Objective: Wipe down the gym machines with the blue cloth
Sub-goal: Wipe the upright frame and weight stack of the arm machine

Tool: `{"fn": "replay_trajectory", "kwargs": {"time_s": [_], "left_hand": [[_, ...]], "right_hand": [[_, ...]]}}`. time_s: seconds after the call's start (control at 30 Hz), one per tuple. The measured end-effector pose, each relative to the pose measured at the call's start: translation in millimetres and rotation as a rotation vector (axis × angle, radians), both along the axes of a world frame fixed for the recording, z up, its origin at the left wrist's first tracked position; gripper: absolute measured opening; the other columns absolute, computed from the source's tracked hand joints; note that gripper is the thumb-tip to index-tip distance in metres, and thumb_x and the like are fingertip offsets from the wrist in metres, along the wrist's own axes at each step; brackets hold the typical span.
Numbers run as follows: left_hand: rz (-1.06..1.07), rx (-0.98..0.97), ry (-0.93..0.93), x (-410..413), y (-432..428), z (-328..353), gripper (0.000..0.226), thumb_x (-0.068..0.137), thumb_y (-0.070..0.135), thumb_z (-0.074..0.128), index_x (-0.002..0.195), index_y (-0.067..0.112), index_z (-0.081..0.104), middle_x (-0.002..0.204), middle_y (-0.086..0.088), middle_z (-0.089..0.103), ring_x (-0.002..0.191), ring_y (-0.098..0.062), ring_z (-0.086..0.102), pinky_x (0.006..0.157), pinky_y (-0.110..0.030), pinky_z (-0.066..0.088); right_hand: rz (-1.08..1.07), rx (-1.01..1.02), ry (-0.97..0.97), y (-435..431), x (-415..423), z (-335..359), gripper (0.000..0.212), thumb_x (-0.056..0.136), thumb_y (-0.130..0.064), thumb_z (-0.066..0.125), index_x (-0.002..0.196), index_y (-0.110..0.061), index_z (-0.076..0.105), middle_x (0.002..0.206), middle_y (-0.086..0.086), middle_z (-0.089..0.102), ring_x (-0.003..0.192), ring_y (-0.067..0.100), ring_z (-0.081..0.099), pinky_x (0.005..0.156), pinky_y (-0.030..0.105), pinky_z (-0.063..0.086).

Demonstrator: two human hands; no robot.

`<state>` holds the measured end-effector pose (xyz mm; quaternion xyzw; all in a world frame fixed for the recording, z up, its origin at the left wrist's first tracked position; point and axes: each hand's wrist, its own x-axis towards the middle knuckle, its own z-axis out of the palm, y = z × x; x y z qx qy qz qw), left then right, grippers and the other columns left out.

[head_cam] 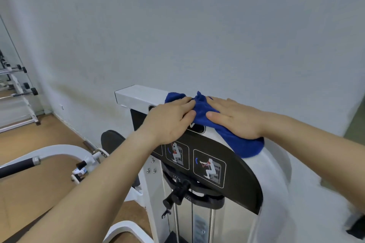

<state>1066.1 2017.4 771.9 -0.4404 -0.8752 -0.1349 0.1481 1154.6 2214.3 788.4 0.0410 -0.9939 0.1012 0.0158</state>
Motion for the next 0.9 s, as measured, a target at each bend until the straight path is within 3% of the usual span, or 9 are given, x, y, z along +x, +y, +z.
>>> {"fn": "replay_trajectory", "kwargs": {"time_s": [0.1,0.17,0.23,0.5,0.6,0.67,0.77,0.8,0.9], "left_hand": [[0.01,-0.011,-0.024,-7.3,-3.4,4.5,0.042,0.106,0.042,0.03,0.145,0.036,0.046,0.151,0.02,0.043,0.13,-0.016,0.049,0.098,-0.036,0.046],[0.105,-0.055,-0.045,-22.3,-2.4,13.9,0.042,0.106,0.044,0.029,0.146,0.04,0.043,0.146,0.017,0.049,0.124,-0.02,0.053,0.098,-0.036,0.044],[0.225,-0.109,-0.097,-40.8,-0.8,22.1,0.044,0.106,0.045,0.029,0.149,0.042,0.038,0.151,0.015,0.046,0.13,-0.023,0.05,0.104,-0.037,0.04],[0.496,-0.209,-0.251,-82.8,8.1,36.7,0.047,0.109,0.031,0.028,0.156,0.027,0.029,0.164,0.007,0.025,0.147,-0.021,0.029,0.116,-0.031,0.022],[0.527,-0.198,-0.215,-63.6,13.3,33.8,0.046,0.109,0.029,0.03,0.153,0.024,0.037,0.161,0.002,0.031,0.145,-0.022,0.034,0.116,-0.035,0.027],[0.543,-0.205,-0.194,-45.6,13.6,29.8,0.044,0.107,0.03,0.03,0.15,0.025,0.041,0.158,0.003,0.037,0.139,-0.025,0.041,0.112,-0.038,0.035],[0.579,-0.191,-0.145,-27.2,15.1,24.1,0.037,0.105,0.033,0.03,0.132,0.021,0.052,0.132,-0.002,0.055,0.116,-0.03,0.056,0.095,-0.044,0.046],[0.586,-0.181,-0.135,-26.4,16.7,21.9,0.033,0.104,0.033,0.03,0.125,0.02,0.053,0.121,0.0,0.056,0.108,-0.029,0.057,0.09,-0.044,0.047],[0.624,-0.119,-0.164,-37.7,20.0,19.6,0.029,0.105,0.029,0.031,0.114,0.016,0.055,0.11,0.001,0.055,0.098,-0.025,0.055,0.081,-0.04,0.045]], "right_hand": [[0.053,-0.017,-0.007,7.6,-12.3,1.4,0.066,0.105,-0.053,0.021,0.16,-0.028,-0.003,0.168,-0.008,0.003,0.154,0.008,0.005,0.125,0.031,0.004],[0.068,-0.033,-0.059,8.8,-30.8,7.0,0.067,0.105,-0.055,0.021,0.16,-0.027,-0.004,0.168,-0.008,0.0,0.154,0.008,0.003,0.126,0.031,0.003],[0.065,-0.051,-0.131,6.9,-53.0,12.0,0.068,0.104,-0.058,0.02,0.16,-0.028,-0.007,0.169,-0.006,-0.001,0.155,0.011,0.005,0.126,0.034,0.004],[0.14,-0.099,-0.202,-15.8,-144.1,16.6,0.072,0.104,-0.058,0.021,0.16,-0.024,-0.009,0.167,0.011,0.013,0.152,0.03,0.021,0.123,0.043,0.014],[0.183,-0.038,-0.125,-8.5,-140.9,12.9,0.071,0.103,-0.059,0.022,0.161,-0.024,0.002,0.165,0.012,0.017,0.148,0.032,0.025,0.12,0.045,0.022],[0.229,0.064,-0.004,3.7,-120.1,13.9,0.065,0.103,-0.058,0.025,0.158,-0.022,0.019,0.163,0.008,0.017,0.147,0.032,0.024,0.114,0.045,0.029],[0.376,0.019,0.12,23.3,-101.7,11.7,0.041,0.106,-0.043,0.031,0.137,-0.018,0.04,0.129,0.006,0.049,0.118,0.031,0.052,0.094,0.041,0.043],[0.413,-0.016,0.075,25.8,-103.0,10.9,0.042,0.106,-0.042,0.03,0.139,-0.018,0.04,0.131,0.005,0.05,0.121,0.029,0.052,0.099,0.041,0.042],[0.375,-0.073,-0.15,19.9,-120.7,9.9,0.065,0.105,-0.053,0.021,0.16,-0.02,0.009,0.165,0.002,0.016,0.148,0.025,0.027,0.12,0.04,0.022]]}}
